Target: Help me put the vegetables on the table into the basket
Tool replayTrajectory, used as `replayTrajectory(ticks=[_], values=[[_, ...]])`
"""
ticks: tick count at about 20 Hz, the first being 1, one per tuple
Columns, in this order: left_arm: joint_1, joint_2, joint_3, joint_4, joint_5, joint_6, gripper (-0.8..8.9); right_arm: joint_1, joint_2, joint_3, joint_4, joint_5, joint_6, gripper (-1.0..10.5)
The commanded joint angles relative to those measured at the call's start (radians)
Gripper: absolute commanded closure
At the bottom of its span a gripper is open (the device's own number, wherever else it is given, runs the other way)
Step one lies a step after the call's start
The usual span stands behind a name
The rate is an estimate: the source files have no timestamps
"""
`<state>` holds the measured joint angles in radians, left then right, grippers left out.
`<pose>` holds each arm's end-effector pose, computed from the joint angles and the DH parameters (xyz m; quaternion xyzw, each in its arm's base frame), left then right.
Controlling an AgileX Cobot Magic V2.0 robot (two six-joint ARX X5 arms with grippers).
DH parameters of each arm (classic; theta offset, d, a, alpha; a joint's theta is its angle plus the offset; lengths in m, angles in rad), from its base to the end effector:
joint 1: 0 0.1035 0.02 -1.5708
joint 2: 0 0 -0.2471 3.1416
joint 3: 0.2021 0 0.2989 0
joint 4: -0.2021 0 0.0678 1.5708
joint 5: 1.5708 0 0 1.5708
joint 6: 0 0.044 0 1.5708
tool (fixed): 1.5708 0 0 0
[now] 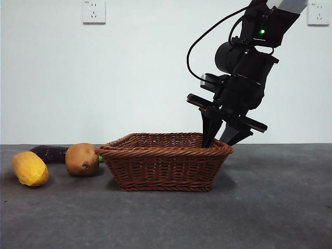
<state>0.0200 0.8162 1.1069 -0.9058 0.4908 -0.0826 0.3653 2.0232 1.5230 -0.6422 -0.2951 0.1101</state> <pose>0.2015 -0.0167 0.3634 -0.1147 0.3018 -0.2100 0.9228 0.4245 0.1761 0.1380 0.0248 0.5545 0.2426 0.7956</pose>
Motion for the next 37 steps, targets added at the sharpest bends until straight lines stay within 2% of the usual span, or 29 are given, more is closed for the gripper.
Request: replayTrajectory(ticks=[1, 3, 9, 13, 16, 19, 24, 26, 30, 32, 34, 37], values=[[-0.002, -0.002, 0.003, 0.002, 0.003, -0.002, 2.08, 0.002, 0.017, 0.003, 0.017, 0.001, 0.022, 8.3], [-0.002, -0.002, 0.003, 0.001, 0.003, 0.001, 2.08, 0.002, 0.017, 0.003, 0.027, 0.001, 0.021, 9.6], [-0.002, 0.001, 0.003, -0.017, 0.003, 0.001, 2.08, 0.002, 0.006, 0.004, 0.067, -0.018, 0.068, 9.6], [-0.002, 0.018, 0.003, -0.021, -0.017, 0.001, 2.08, 0.002, -0.155, 0.004, 0.062, -0.023, 0.069, 9.6], [-0.002, 0.061, 0.003, -0.02, -0.063, 0.001, 2.08, 0.002, -0.344, 0.004, -0.005, -0.01, 0.022, 9.6], [-0.002, 0.14, 0.003, -0.018, -0.095, 0.0, 2.09, 0.002, -0.486, 0.004, -0.095, 0.046, -0.027, 9.6], [-0.002, 0.29, 0.003, 0.003, -0.099, 0.0, 2.09, 0.002, -0.541, 0.004, -0.251, 0.092, -0.089, 9.6], [-0.002, 0.335, 0.003, 0.014, -0.1, -0.004, 2.09, 0.002, -0.541, 0.004, -0.277, 0.093, -0.089, 9.6], [-0.006, 0.439, 0.003, 0.047, -0.115, -0.052, 2.18, 0.002, -0.541, 0.004, -0.288, 0.093, -0.094, 9.6], [-0.026, 0.506, 0.003, 0.078, -0.184, -0.089, 2.18, 0.002, -0.541, 0.004, -0.297, 0.087, -0.107, 9.6], [-0.043, 0.566, 0.003, 0.127, -0.2, -0.137, 2.18, 0.002, -0.541, 0.004, -0.301, 0.087, -0.115, 9.6], [-0.091, 0.666, 0.003, 0.173, -0.315, -0.195, 2.17, 0.002, -0.541, 0.004, -0.301, 0.086, -0.116, 9.6]])
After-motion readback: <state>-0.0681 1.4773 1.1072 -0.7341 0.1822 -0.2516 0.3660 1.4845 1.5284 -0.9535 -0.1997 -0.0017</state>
